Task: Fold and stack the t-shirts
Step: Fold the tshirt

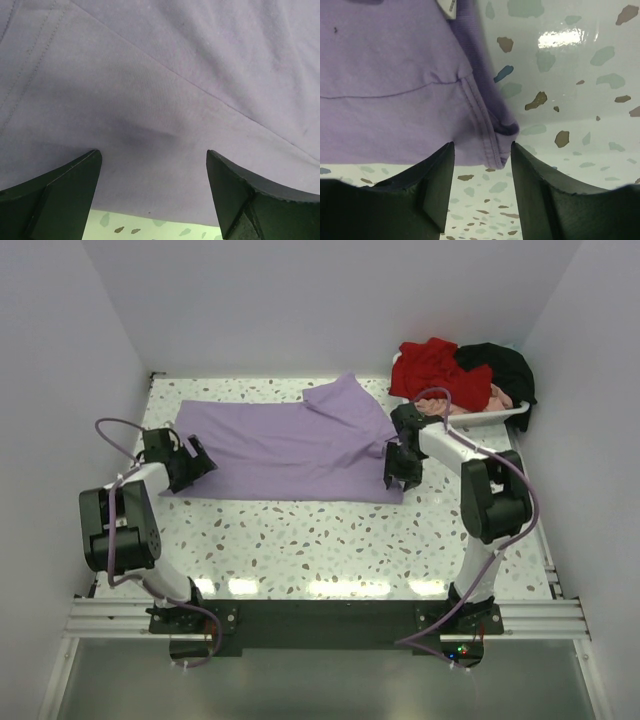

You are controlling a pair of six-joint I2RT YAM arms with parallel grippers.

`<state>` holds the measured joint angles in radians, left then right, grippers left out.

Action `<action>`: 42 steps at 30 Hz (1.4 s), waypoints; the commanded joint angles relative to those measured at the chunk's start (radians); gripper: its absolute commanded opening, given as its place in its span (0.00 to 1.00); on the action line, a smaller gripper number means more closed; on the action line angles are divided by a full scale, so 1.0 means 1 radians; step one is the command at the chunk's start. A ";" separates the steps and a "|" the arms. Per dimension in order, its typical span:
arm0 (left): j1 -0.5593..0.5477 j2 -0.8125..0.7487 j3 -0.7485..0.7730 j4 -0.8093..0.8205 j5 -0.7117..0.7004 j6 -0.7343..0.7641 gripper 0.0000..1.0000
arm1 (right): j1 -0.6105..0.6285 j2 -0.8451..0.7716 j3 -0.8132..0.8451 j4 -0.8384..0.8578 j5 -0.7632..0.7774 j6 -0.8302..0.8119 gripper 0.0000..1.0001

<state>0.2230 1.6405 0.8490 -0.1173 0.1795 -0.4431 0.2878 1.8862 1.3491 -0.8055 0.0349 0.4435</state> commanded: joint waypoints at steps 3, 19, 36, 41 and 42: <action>0.052 0.064 -0.034 -0.039 -0.012 0.029 0.92 | -0.015 0.047 -0.005 0.045 0.000 -0.019 0.47; 0.108 -0.028 -0.154 -0.096 0.014 -0.037 0.93 | -0.015 -0.030 -0.175 0.005 -0.033 -0.016 0.00; 0.144 -0.470 -0.324 -0.257 0.049 -0.149 0.96 | -0.004 -0.403 -0.400 -0.130 -0.066 0.066 0.20; 0.142 -0.567 -0.263 -0.300 0.078 -0.129 0.96 | 0.019 -0.483 -0.294 -0.202 -0.073 0.067 0.54; 0.141 -0.574 -0.251 -0.304 0.078 -0.117 0.96 | 0.027 -0.492 -0.233 -0.213 -0.075 0.069 0.56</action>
<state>0.3542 1.1076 0.5377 -0.3782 0.2508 -0.5819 0.2928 1.4425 0.9897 -0.9573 -0.0418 0.5018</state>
